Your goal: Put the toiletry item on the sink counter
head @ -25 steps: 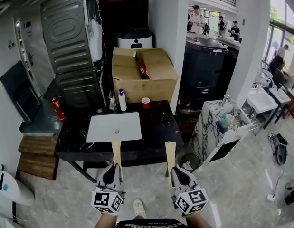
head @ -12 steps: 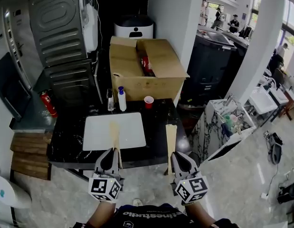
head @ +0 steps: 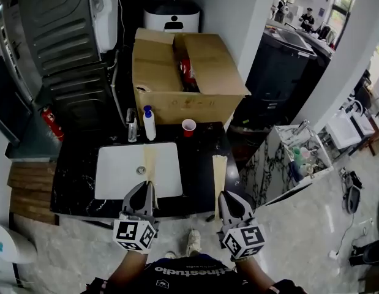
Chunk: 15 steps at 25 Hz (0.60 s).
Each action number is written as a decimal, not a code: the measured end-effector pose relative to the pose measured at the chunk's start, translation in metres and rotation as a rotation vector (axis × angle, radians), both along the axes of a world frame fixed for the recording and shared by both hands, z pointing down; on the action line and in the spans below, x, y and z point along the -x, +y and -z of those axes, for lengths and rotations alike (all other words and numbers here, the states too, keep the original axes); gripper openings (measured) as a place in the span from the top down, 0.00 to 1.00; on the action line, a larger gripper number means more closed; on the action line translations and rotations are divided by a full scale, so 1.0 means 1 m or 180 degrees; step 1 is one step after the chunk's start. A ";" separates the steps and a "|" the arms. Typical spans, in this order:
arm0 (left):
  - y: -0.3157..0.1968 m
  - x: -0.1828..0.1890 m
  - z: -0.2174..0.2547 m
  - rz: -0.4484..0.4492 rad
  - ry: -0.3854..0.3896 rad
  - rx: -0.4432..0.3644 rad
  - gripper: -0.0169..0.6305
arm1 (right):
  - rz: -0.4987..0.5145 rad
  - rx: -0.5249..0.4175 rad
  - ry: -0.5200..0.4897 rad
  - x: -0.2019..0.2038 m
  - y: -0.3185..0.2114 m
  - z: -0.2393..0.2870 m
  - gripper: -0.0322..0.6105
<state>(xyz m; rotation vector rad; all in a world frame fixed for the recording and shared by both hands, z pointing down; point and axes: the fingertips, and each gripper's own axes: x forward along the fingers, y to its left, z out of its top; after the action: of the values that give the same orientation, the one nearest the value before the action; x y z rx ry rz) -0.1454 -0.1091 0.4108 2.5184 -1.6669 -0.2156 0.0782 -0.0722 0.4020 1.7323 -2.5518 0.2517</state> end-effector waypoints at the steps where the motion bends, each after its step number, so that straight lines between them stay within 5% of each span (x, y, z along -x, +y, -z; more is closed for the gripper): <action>1: -0.010 -0.006 0.002 0.0018 -0.0007 -0.0017 0.94 | 0.0010 -0.0019 0.0000 -0.005 -0.012 0.000 0.88; 10: -0.081 -0.073 0.013 0.0077 -0.0217 -0.0081 0.94 | 0.0206 -0.0116 -0.0247 -0.046 -0.098 0.003 0.88; 15: -0.102 -0.077 0.004 0.0182 -0.0291 0.0018 0.94 | 0.0298 0.0060 -0.0271 -0.049 -0.127 -0.015 0.88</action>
<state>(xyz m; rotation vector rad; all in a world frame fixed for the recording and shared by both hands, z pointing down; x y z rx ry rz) -0.0686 -0.2111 0.4067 2.5143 -1.7716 -0.1019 0.1268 -0.1991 0.4169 1.6247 -2.6718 0.3512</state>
